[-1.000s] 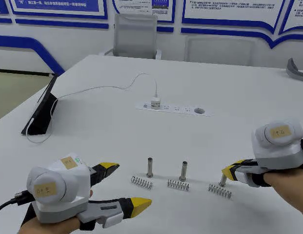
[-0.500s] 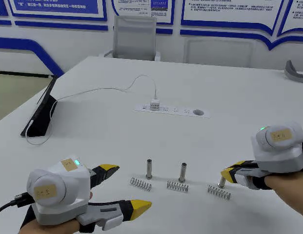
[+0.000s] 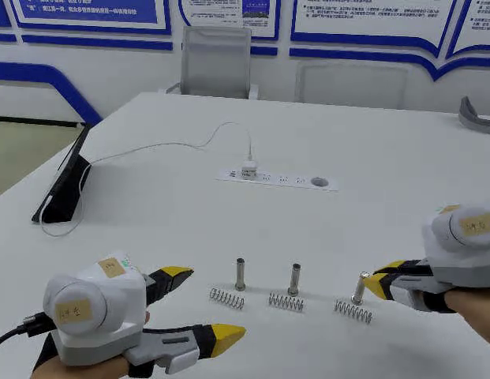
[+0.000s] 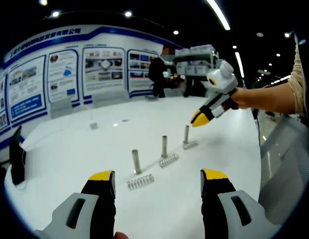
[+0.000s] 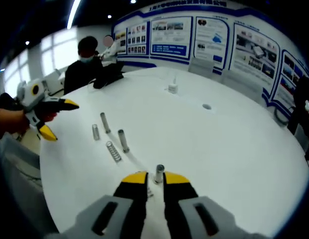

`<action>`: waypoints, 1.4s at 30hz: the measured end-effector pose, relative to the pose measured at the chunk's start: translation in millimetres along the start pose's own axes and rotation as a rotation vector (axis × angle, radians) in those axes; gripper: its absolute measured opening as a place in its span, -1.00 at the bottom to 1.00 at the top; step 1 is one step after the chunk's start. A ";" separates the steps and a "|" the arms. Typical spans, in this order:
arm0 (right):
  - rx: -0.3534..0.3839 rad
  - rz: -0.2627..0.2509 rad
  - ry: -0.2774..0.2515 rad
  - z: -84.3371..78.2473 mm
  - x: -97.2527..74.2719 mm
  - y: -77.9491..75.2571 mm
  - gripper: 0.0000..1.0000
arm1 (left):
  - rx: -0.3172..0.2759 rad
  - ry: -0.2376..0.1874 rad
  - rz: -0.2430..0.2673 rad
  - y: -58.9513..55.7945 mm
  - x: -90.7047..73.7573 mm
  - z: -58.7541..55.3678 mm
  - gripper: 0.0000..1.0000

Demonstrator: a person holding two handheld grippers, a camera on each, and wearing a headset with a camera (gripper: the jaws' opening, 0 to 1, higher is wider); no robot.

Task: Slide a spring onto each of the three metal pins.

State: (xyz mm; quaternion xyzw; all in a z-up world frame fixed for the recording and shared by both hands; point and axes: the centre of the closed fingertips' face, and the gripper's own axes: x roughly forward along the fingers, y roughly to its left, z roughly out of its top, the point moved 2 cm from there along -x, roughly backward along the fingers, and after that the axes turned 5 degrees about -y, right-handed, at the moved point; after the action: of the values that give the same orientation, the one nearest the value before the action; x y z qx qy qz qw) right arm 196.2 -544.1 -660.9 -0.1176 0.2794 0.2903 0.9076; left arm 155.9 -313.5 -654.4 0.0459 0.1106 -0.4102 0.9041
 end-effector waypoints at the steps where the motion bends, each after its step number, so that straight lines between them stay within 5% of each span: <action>1: -0.003 0.004 0.000 -1.8 -0.4 1.0 -0.73 | 0.000 -0.001 -0.001 0.0 0.4 0.3 0.41; 18: -0.058 0.129 0.090 -38.1 15.2 13.6 -0.67 | 0.002 -0.001 -0.006 -1.1 2.2 1.2 0.41; 42: -0.136 0.203 0.187 -52.1 30.3 18.7 -0.70 | 0.001 0.008 -0.017 -6.0 2.5 -1.3 0.40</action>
State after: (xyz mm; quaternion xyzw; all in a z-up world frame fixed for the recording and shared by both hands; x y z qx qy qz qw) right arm 182.7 -534.6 -721.8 -0.1763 0.3530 0.3867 0.8335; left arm 152.9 -319.1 -656.2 0.0469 0.1143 -0.4179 0.9000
